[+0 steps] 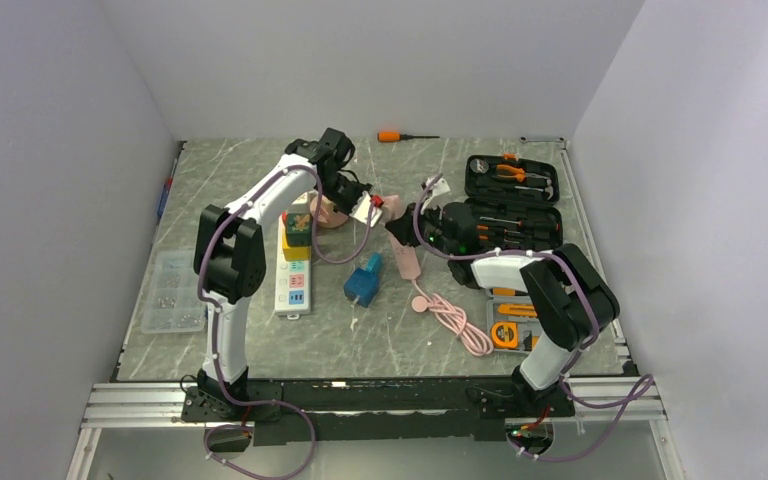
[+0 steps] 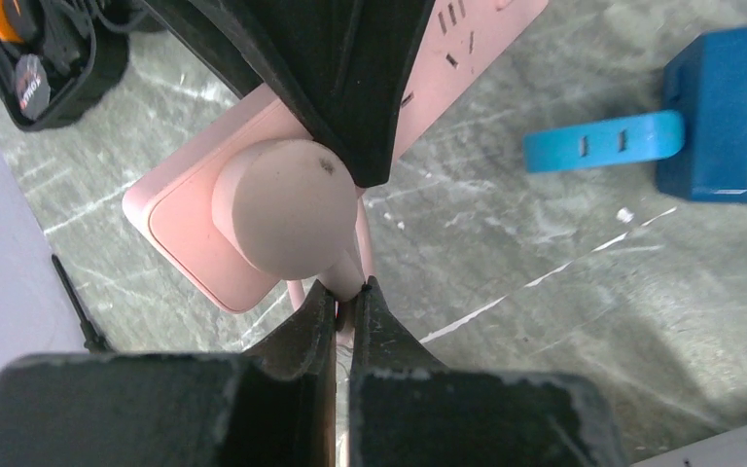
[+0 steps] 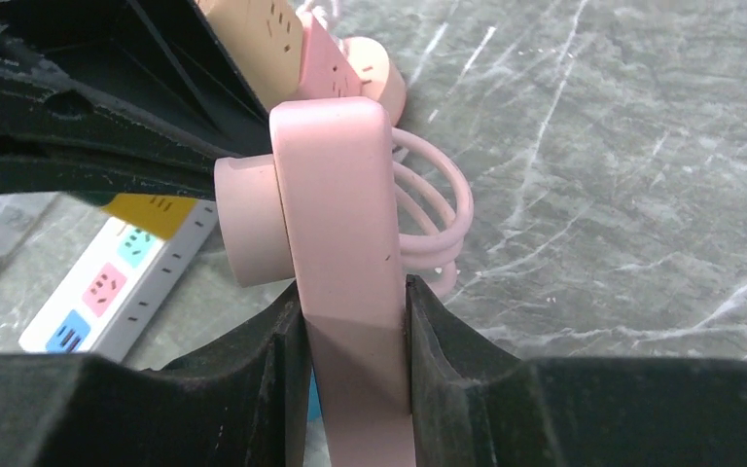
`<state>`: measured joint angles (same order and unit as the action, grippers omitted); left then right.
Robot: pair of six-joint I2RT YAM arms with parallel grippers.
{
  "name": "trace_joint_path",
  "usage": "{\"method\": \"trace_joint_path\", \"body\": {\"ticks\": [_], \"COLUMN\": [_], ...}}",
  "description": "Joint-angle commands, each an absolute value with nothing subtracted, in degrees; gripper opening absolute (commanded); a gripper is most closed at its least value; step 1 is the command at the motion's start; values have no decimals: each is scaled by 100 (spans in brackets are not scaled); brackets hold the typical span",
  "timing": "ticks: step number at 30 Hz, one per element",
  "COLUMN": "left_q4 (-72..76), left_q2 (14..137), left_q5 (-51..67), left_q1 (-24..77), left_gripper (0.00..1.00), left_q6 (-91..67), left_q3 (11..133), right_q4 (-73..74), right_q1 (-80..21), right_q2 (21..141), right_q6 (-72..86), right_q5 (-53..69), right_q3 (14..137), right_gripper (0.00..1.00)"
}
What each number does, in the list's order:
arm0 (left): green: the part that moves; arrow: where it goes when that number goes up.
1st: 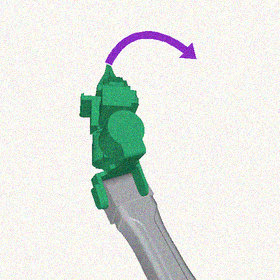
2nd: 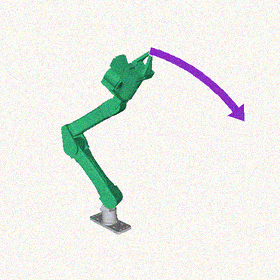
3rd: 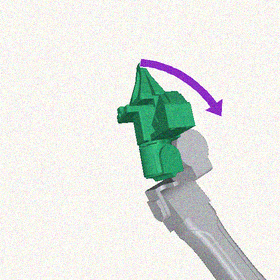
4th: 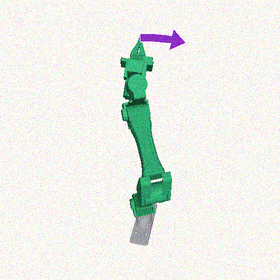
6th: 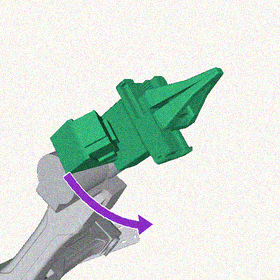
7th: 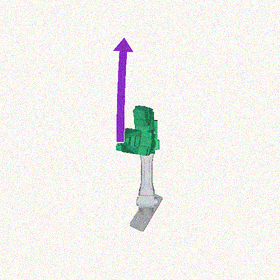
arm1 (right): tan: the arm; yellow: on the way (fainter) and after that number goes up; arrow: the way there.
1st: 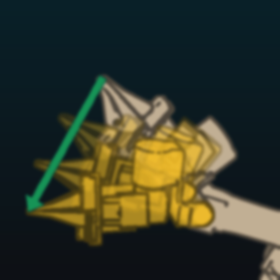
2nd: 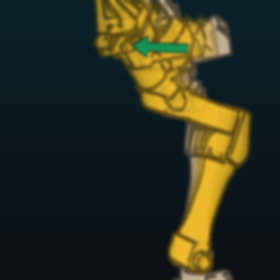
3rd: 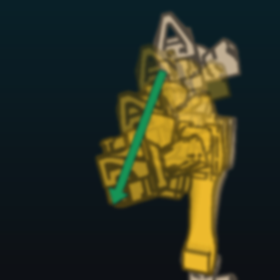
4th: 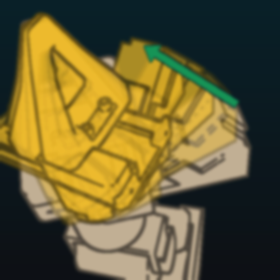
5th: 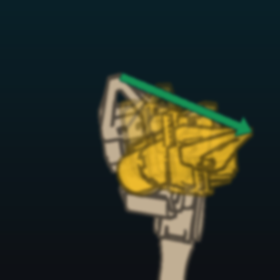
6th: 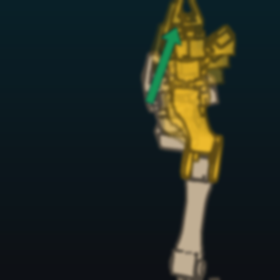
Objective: Pull the plug off the socket
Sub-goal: Remove the plug from the socket.
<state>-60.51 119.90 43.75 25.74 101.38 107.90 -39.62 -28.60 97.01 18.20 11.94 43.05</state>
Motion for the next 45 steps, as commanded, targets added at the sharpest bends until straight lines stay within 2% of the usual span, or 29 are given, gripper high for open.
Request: {"method": "trace_joint_path", "body": {"ticks": [1,2,4,5,8,12,16,25,33,45], "left_q4": [-9038,-9040,-9033,-9028,-9011,-8838,-8634,-8740,-8283,-7782], "left_q2": [11075,11089,11147,11190,11242,11218,11169,11304,11077,10958], "left_q5": [5819,5837,5876,5883,5908,5935,5930,5872,5883,5770], "left_q1": [2936,2936,2936,2934,2927,2903,2868,2843,2798,2806], "left_gripper": [0,0,0,0,0,0,0,0,0,0], "left_q6": [10226,10211,10127,10043,9972,9767,9595,9502,9258,8916], "left_q3": [10657,10679,10803,10875,10995,11055,11009,11263,10987,10903], "right_q4": [-4701,-4710,-4641,-4637,-4589,-4557,-4992,-5241,-5031,-4411], "right_q1": [-1825,-1833,-1845,-1862,-1863,-1933,-2072,-2144,-2152,-2404], "right_q2": [9786,9765,9744,9738,9782,9914,9931,10007,9798,9653], "right_q6": [1522,1480,1458,1458,1520,1567,1531,1362,1067,530], "right_q5": [-668,-458,-156,-59,368,566,819,2070,2442,3082], "right_q3": [3892,3893,3925,3932,3964,3979,3705,3766,3550,3705], "right_gripper": [9,19,46,53,65,73,75,64,71,69]}}
